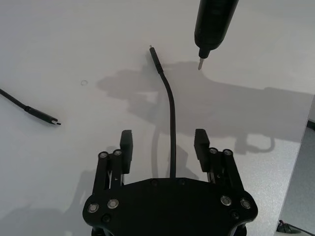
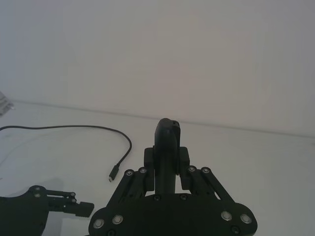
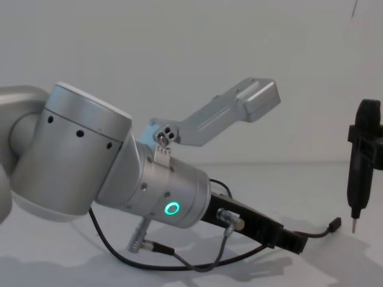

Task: Pick up the data cable with the one hand.

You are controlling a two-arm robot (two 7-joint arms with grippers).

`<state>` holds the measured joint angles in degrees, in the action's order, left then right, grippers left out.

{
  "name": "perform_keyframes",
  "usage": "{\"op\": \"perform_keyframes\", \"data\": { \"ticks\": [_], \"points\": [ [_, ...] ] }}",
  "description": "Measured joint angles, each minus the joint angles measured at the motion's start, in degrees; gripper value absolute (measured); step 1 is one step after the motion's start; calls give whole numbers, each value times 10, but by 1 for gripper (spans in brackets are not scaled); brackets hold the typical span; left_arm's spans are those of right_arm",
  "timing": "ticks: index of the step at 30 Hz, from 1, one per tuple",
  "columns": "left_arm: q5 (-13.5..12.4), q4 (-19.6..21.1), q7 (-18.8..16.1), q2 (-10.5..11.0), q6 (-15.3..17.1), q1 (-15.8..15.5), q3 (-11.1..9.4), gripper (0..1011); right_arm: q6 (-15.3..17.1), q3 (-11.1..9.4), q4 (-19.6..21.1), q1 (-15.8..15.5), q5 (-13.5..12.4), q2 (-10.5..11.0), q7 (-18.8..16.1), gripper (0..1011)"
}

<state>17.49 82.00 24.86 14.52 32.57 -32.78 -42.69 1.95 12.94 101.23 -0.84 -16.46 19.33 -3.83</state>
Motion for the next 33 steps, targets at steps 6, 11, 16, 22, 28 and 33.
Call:
{"op": "perform_keyframes", "data": {
  "ticks": [6,11,16,22,28,33],
  "points": [
    [-2,-3,-1,-3,1,-1,-2,569,0,0,0,0,0,0,0,279],
    [-3,-4,-1,-4,1,-2,-3,424,0,0,0,0,0,0,0,279],
    [-4,-5,-1,-5,1,-2,-4,241,0,0,0,0,0,0,0,279],
    [-5,-5,-2,-5,2,-2,-5,91,0,0,0,0,0,0,0,279],
    [-6,-5,-2,-5,1,-2,-5,41,0,0,0,0,0,0,0,279],
    [-10,0,-1,0,-10,2,-4,40,-1,-1,2,1,0,0,-4,279]
  ]
}}
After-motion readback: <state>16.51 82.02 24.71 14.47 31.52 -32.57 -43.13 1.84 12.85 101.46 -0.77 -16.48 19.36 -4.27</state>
